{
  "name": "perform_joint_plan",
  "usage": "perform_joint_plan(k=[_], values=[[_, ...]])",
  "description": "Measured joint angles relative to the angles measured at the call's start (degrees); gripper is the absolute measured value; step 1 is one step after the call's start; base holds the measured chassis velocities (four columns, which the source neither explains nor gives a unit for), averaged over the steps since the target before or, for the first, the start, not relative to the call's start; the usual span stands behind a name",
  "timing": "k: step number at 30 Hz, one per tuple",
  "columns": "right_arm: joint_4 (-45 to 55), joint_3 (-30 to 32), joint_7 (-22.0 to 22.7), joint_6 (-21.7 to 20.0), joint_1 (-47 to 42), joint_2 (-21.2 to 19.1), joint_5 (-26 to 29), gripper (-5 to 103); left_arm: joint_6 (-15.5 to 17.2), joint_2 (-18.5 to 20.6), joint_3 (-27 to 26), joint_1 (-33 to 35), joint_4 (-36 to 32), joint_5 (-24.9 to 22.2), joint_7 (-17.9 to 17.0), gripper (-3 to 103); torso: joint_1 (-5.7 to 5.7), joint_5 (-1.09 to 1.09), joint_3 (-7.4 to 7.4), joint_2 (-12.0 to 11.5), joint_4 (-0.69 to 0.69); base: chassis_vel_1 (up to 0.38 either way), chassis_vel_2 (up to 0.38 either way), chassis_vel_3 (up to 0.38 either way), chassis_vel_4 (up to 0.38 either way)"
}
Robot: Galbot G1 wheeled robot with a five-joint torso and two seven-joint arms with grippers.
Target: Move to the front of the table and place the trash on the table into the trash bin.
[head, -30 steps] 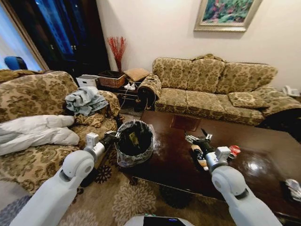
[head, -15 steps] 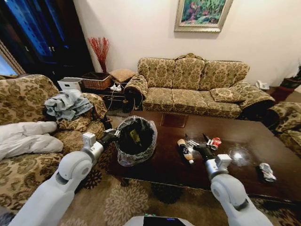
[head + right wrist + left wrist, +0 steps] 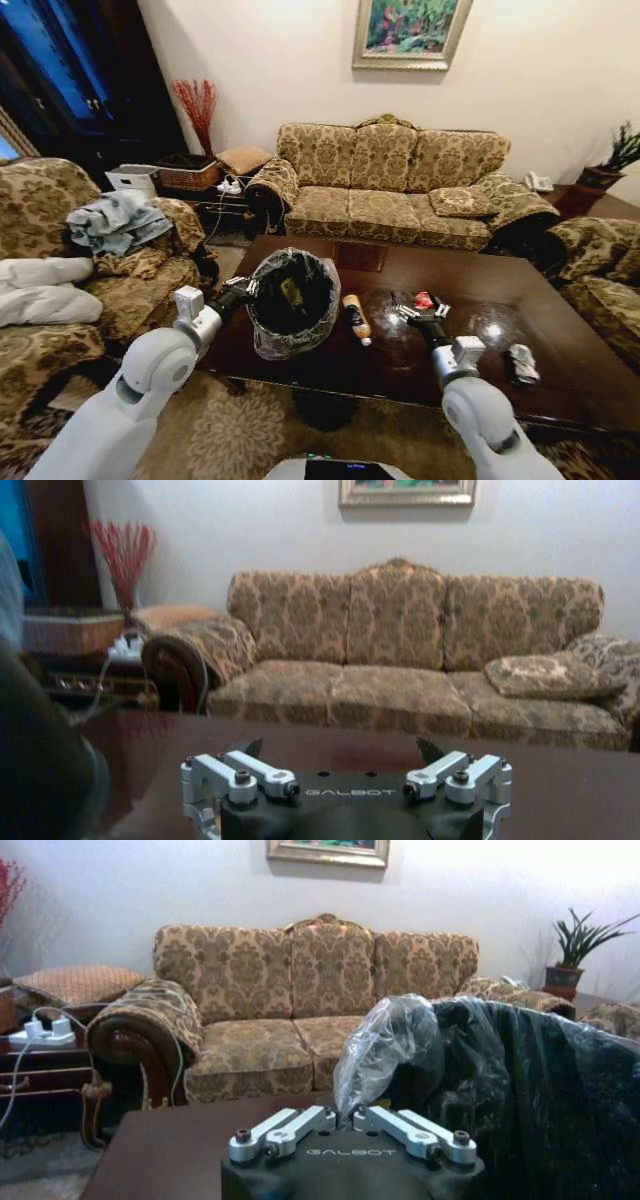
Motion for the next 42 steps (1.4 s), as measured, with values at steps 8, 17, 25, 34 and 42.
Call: perform_joint_plan(k=[8, 17, 25, 34, 42], values=[[-10.1, -1.9, -7.9, 2.2, 2.4, 0.6, 0.5, 100, 0.9, 0.9, 2.3, -1.6, 1.4, -0.2, 0.0, 3, -0.01, -0.12, -0.01, 0.0, 0.03, -0.01, -0.005, 0.027, 0.013], [-21.5, -5.9, -11.3, 2.9, 7.4, 2.4, 1.5, 100, 1.0, 1.0, 1.8, -1.0, 2.9, 0.8, 0.5, 3, -0.02, -0.03, -0.01, 0.0, 0.01, 0.048, 0.045, 0.02, 0.006], [-25.6, -8.3, -13.9, 3.7, 10.9, 2.9, 3.3, 100, 1.0, 0.9, 1.7, -0.9, 2.9, 1.0, -0.4, 3, -0.02, -0.07, -0.01, 0.0, 0.03, 0.063, 0.07, 0.07, 0.073], [-29.9, -9.6, -8.8, 2.1, 14.2, 3.4, 2.8, 100, 0.4, 0.8, 1.3, -0.3, 2.8, 1.5, -0.4, 3, -0.02, -0.06, -0.01, 0.0, 0.02, 0.033, 0.033, 0.03, 0.029], [-32.0, -9.6, -7.1, 1.2, 15.2, 4.4, 2.8, 100, 0.3, 0.7, 1.4, 0.2, 2.4, 1.7, -0.3, 3, -0.02, -0.06, -0.01, 0.0, 0.02, 0.0, 0.0, 0.0, 0.0]])
